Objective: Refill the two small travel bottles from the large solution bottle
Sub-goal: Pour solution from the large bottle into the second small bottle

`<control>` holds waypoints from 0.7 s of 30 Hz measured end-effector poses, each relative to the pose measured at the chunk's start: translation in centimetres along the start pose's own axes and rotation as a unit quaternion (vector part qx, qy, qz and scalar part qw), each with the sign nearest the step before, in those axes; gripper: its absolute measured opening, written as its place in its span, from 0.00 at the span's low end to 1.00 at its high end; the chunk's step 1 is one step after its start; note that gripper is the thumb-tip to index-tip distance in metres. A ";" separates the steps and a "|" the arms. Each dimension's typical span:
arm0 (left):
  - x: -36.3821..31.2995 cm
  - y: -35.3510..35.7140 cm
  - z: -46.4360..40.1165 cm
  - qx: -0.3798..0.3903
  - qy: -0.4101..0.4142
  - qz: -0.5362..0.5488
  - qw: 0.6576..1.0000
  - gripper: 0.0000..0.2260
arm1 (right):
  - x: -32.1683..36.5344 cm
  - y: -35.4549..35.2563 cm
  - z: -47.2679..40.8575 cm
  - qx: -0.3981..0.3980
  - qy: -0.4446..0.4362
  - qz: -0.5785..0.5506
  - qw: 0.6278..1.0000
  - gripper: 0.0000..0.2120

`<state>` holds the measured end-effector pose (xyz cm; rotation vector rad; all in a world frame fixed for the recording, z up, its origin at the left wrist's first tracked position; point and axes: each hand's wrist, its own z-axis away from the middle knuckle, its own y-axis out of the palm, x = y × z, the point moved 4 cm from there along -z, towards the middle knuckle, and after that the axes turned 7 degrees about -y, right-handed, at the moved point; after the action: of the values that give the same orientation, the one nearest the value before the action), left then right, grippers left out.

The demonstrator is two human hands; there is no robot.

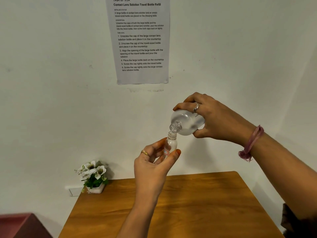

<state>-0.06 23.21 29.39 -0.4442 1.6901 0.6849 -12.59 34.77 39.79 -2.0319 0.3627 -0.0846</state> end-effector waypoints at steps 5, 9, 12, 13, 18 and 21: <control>0.2 -0.1 0.0 -0.005 -0.004 -0.007 1.000 0.16 | 0.0 0.0 0.0 -0.004 -0.003 -0.003 1.000 0.35; 0.2 -0.1 0.0 -0.006 -0.002 -0.009 1.000 0.16 | 0.0 0.0 0.0 -0.002 -0.003 -0.003 1.000 0.35; 0.2 -0.2 -0.1 -0.007 -0.002 -0.008 1.000 0.16 | 0.0 0.0 -0.1 0.000 -0.001 -0.006 1.000 0.35; 0.2 -0.2 -0.1 -0.007 -0.001 -0.008 1.000 0.16 | 0.0 0.0 -0.1 0.000 0.000 -0.005 1.000 0.35; 0.3 -0.2 -0.1 -0.008 -0.004 -0.008 1.000 0.17 | 0.1 0.0 -0.2 0.003 -0.003 0.000 1.000 0.34; 0.4 -0.2 -0.1 -0.007 -0.004 -0.008 1.000 0.16 | 0.2 -0.1 -0.2 0.004 -0.001 0.001 1.000 0.34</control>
<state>-0.12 23.01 28.99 -0.4639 1.6726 0.6871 -12.43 34.62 39.91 -2.0230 0.3621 -0.0826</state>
